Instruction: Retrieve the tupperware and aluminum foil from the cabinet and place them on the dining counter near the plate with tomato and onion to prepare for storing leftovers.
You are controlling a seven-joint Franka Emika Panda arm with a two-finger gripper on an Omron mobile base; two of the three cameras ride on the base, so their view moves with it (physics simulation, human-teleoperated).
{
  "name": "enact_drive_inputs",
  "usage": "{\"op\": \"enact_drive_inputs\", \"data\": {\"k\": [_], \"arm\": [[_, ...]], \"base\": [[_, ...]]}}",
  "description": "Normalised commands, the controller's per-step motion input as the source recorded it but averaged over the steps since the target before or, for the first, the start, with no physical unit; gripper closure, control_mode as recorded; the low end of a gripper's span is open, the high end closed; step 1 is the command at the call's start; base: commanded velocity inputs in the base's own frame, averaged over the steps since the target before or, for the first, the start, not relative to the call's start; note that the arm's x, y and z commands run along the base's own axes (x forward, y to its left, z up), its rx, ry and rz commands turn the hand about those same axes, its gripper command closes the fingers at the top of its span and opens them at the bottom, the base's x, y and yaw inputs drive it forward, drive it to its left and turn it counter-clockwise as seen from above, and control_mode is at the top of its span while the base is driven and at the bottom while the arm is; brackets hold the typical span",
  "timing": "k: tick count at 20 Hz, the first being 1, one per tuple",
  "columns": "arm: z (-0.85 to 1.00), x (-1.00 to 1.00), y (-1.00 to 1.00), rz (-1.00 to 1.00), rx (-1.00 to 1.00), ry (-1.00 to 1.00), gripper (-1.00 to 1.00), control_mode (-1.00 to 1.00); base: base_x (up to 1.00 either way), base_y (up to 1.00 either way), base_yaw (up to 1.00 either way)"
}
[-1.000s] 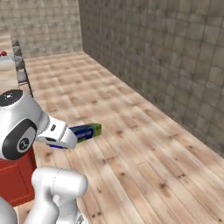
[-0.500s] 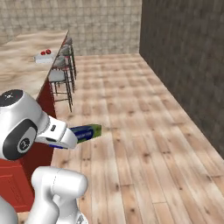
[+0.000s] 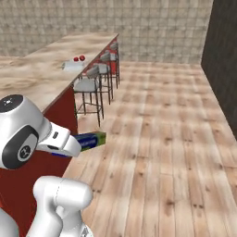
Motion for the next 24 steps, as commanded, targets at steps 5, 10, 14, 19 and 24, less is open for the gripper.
{"op": "enact_drive_inputs", "data": {"k": [5,10,14,19,24], "arm": [[0.0,0.0,0.0,0.0,0.0,0.0,1.0,1.0],[0.0,0.0,0.0,0.0,0.0,0.0,1.0,1.0],[0.0,0.0,0.0,0.0,0.0,0.0,1.0,1.0],[0.0,0.0,0.0,0.0,0.0,0.0,1.0,1.0],[0.0,0.0,0.0,0.0,0.0,0.0,1.0,1.0]], "base": [[1.0,-0.89,0.33],[1.0,-0.86,0.32],[1.0,-0.7,0.37],[1.0,-0.53,0.42],[1.0,-0.49,0.43]]}}
